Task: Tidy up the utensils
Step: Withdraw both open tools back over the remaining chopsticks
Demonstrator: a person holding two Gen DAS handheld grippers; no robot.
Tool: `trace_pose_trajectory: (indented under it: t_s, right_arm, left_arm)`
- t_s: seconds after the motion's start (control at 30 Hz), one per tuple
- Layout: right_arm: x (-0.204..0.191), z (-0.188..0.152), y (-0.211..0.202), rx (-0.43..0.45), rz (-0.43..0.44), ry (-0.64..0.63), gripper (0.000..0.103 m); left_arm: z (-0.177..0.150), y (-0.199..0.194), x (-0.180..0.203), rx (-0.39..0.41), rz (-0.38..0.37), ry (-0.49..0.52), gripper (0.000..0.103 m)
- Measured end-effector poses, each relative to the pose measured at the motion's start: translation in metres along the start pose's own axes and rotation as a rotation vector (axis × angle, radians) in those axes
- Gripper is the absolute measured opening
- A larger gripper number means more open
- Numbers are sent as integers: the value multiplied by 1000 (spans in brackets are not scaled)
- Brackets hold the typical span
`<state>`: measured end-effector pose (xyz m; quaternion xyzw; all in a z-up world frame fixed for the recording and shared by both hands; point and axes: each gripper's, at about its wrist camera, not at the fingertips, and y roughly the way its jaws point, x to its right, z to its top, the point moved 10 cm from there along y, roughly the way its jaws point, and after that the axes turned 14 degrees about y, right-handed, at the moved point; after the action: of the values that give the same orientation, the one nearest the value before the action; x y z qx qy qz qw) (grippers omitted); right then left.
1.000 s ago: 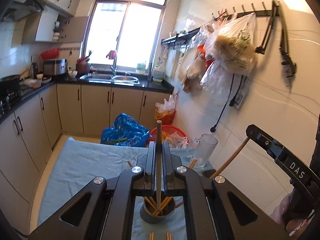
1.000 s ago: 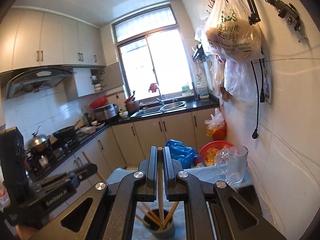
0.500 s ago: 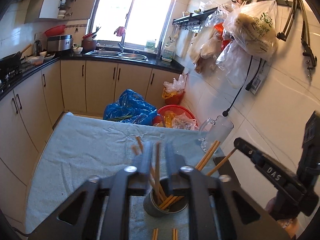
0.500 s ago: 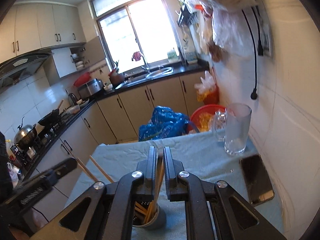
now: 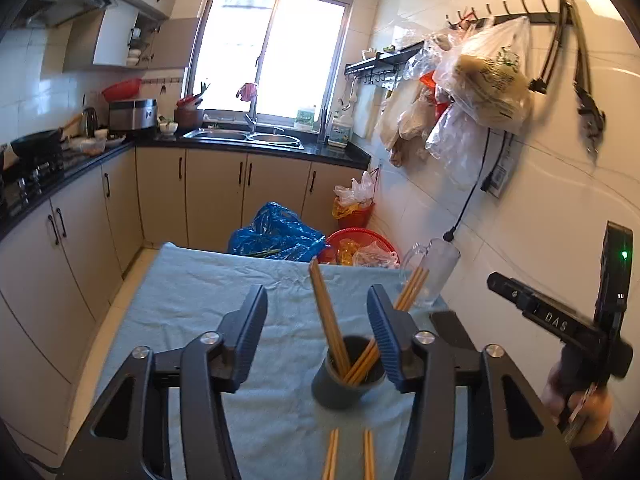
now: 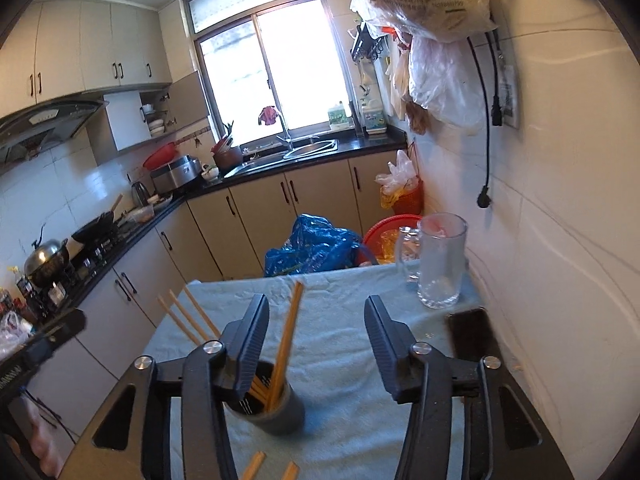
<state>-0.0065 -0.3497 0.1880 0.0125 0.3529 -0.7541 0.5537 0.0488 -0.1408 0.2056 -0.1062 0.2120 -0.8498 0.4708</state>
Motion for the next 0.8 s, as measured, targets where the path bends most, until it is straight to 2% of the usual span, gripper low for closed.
trace_pose_trajectory:
  t_s: [0.27, 0.4, 0.5, 0.6, 0.73, 0.8]
  right_arm:
    - [40, -36, -45, -64, -114, -158, 62]
    - [73, -66, -67, -91, -293, -398, 69]
    - [96, -90, -75, -119, -381, -496, 71]
    - [114, -133, -73, -219, -355, -464, 71]
    - [120, -190, -64, -325, -234, -308, 71]
    - [116, -219, -56, -386, -144, -194, 71]
  left_arm:
    - [-50, -46, 1, -30, 36, 74, 58]
    - [-85, -55, 3, -66, 40, 99, 60]
    - [-110, -49, 4, -112, 32, 83, 60]
    - [-136, -40, 8, -164, 23, 77, 60]
    - [-163, -26, 22, -220, 4, 121, 60]
    - [-181, -15, 32, -261, -16, 163, 60]
